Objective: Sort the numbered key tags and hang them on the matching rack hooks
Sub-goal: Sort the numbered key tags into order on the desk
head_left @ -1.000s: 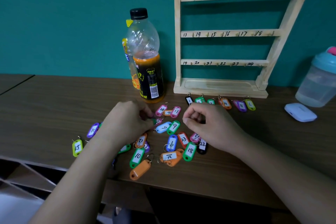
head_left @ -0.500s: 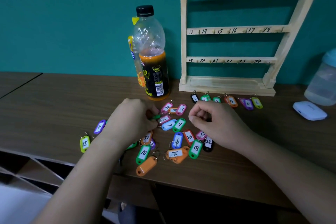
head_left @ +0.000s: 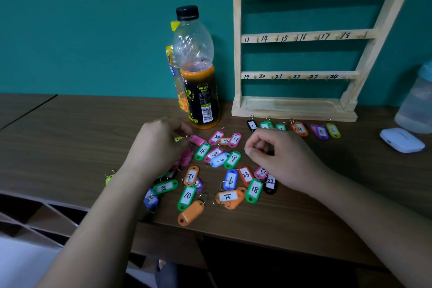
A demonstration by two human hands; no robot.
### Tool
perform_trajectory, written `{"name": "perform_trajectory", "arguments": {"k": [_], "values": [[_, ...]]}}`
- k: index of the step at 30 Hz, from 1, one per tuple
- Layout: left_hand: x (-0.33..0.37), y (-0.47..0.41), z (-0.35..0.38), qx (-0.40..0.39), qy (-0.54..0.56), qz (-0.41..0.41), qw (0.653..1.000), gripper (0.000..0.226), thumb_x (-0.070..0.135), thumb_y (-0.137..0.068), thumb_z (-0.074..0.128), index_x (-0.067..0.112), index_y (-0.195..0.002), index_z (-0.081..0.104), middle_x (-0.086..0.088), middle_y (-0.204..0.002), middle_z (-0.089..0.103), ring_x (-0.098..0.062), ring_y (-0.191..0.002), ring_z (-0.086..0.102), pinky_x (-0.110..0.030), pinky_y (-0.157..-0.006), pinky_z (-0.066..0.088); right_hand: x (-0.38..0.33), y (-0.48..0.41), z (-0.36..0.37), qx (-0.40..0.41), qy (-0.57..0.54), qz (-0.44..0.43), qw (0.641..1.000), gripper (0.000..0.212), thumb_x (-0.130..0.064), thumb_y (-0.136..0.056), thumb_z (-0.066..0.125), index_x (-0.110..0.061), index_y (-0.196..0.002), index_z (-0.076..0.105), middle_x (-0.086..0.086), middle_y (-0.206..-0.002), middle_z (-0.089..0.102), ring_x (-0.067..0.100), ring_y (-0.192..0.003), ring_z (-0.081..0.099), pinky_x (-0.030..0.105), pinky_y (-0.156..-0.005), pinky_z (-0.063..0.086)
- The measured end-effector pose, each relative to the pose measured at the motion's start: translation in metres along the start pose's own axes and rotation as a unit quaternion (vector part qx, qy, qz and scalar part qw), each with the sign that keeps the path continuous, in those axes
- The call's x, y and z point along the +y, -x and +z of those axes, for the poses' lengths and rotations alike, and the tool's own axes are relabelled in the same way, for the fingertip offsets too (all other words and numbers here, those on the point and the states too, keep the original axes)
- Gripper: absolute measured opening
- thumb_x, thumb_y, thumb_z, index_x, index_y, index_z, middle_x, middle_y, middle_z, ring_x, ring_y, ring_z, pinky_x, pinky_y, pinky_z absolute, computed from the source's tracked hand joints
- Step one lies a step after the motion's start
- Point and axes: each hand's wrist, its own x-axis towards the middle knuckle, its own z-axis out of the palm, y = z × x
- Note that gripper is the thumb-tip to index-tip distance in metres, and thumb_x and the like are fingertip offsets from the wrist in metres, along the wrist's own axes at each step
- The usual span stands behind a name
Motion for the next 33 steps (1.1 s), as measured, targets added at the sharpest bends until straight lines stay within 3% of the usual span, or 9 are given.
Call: {"name": "perform_trajectory", "arguments": {"k": [2,6,9,16,25,30,33], "values": [[-0.001,-0.002,0.005,-0.012,-0.018,0.022,1.000,0.019,0.027,-0.090,0.078,0.037,-0.105,0.078,0.019,-0.099,0.062,-0.006,-0.092,0.057,-0.014,-0.069,0.035,0.000,0.000,0.000,0.001,-0.001,0.000,1.000,0.015,-0.021,-0.097,0.074,-0.034,-0.092,0.073,-0.016,-0.085,0.069,0.001,-0.091,0.064,0.011,-0.077,0.047],[0.000,-0.006,0.012,-0.060,-0.040,0.051,0.996,0.029,0.029,-0.091,0.074,0.036,-0.119,0.077,0.011,-0.120,0.065,-0.015,-0.119,0.055,-0.026,-0.090,0.040,0.001,-0.001,0.000,0.011,-0.005,-0.005,1.000,0.016,-0.019,-0.097,0.074,-0.034,-0.090,0.073,-0.015,-0.083,0.069,0.002,-0.089,0.065,0.014,-0.076,0.049],[0.000,-0.008,0.013,-0.067,-0.048,0.054,0.995,0.027,0.029,-0.088,0.075,0.035,-0.115,0.078,0.010,-0.124,0.068,-0.015,-0.119,0.059,-0.033,-0.098,0.049,0.003,0.000,0.001,0.010,-0.005,-0.009,1.000,0.016,-0.019,-0.096,0.075,-0.034,-0.090,0.073,-0.015,-0.084,0.070,0.003,-0.087,0.065,0.018,-0.076,0.052],[0.002,-0.011,0.010,-0.059,-0.063,0.043,0.995,0.009,0.041,-0.090,0.078,0.036,-0.097,0.079,0.016,-0.109,0.075,-0.010,-0.102,0.067,-0.037,-0.087,0.058,0.004,-0.001,0.002,0.007,-0.005,-0.003,1.000,0.014,-0.022,-0.096,0.075,-0.036,-0.092,0.072,-0.015,-0.086,0.070,0.002,-0.090,0.065,0.020,-0.077,0.053],[0.004,-0.011,0.011,-0.061,-0.038,0.010,0.997,0.015,0.042,-0.090,0.079,0.032,-0.088,0.068,0.011,-0.095,0.069,-0.013,-0.091,0.064,-0.035,-0.079,0.055,0.006,0.000,0.003,0.007,0.004,-0.005,1.000,0.014,-0.023,-0.096,0.075,-0.036,-0.091,0.072,-0.018,-0.088,0.069,0.002,-0.091,0.064,0.018,-0.076,0.052],[0.006,-0.008,0.009,-0.025,-0.057,-0.022,0.998,0.016,0.031,-0.085,0.080,0.030,-0.080,0.065,0.011,-0.085,0.068,-0.014,-0.085,0.064,-0.031,-0.067,0.050,0.004,0.000,0.003,0.004,0.008,-0.005,1.000,0.014,-0.022,-0.096,0.074,-0.036,-0.092,0.072,-0.018,-0.088,0.068,0.000,-0.093,0.063,0.013,-0.076,0.049],[0.006,-0.005,0.004,-0.062,-0.017,-0.024,0.998,0.012,0.036,-0.085,0.081,0.031,-0.082,0.070,0.015,-0.086,0.068,-0.003,-0.083,0.062,-0.021,-0.063,0.044,0.006,-0.001,0.003,0.002,0.013,-0.001,1.000,0.012,-0.025,-0.095,0.074,-0.036,-0.092,0.072,-0.017,-0.090,0.068,0.001,-0.093,0.063,0.016,-0.075,0.049]]}}
